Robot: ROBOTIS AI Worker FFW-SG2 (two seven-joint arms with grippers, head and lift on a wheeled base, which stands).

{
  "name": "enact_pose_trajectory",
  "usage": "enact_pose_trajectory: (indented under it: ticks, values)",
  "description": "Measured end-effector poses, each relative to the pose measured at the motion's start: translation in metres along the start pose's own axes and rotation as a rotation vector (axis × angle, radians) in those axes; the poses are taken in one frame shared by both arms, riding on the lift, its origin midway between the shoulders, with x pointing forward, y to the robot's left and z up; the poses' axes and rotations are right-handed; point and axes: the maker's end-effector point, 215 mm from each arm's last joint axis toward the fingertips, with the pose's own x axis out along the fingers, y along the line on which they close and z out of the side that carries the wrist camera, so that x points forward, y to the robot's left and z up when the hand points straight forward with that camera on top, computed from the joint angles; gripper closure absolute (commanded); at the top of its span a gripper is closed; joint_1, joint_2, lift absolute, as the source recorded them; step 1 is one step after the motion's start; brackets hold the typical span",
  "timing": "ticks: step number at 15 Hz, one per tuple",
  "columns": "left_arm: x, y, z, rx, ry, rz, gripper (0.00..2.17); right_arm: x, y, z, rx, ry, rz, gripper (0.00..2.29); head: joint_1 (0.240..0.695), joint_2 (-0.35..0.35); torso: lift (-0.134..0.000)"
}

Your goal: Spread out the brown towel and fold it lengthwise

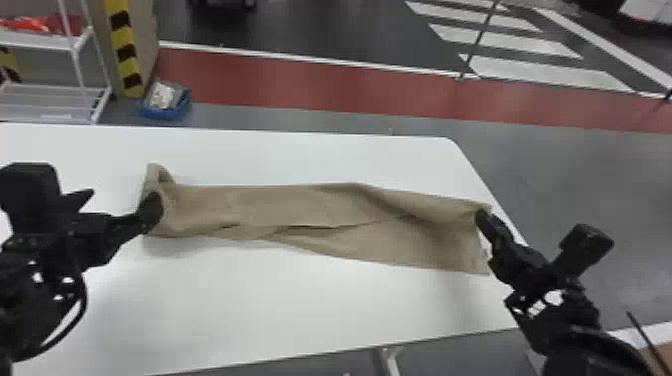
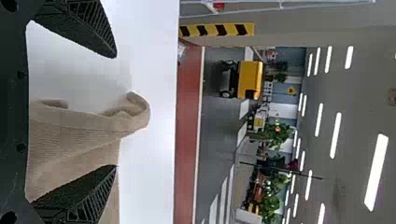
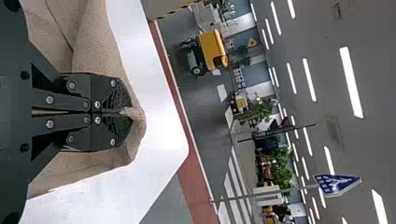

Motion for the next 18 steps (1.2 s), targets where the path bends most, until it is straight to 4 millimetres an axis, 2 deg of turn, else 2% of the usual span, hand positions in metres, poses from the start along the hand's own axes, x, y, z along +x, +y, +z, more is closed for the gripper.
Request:
enact_pose_trajectory:
  ticks: [2,4,6,9,13,16,18]
  values:
    - [-0.022,-0.009,-0.012,-0.002,0.046,-0.061,0.03,-0.001,0.0,-0.005,0.002,0.001,-0.001,1.66,0.695,-0.25,-0.12]
    - [-0.032,-0.022,-0.033,-0.054,0.121,-0.114,0.03,-0.003,0.001,-0.01,0.007,0.001,-0.002,1.66,0.695,-0.267,-0.12]
    - [-0.029,-0.033,-0.043,-0.092,0.155,-0.126,0.04,-0.006,0.001,-0.014,0.011,0.003,-0.003,1.66,0.695,-0.277,-0.12]
    - [-0.007,-0.039,-0.06,-0.046,0.18,-0.118,0.09,-0.011,-0.001,-0.015,0.01,-0.002,-0.002,1.66,0.695,-0.289,-0.12]
    - [0.018,-0.029,-0.065,0.001,0.148,-0.135,0.13,-0.016,0.001,-0.007,0.011,-0.018,0.007,1.66,0.695,-0.28,-0.12]
    - [0.02,-0.011,-0.069,0.025,0.148,-0.142,0.15,-0.019,0.004,-0.003,0.008,-0.023,0.012,1.66,0.695,-0.265,-0.12]
    - [0.012,-0.004,-0.072,0.013,0.149,-0.182,0.15,-0.019,0.006,-0.003,0.008,-0.023,0.014,1.66,0.695,-0.252,-0.12]
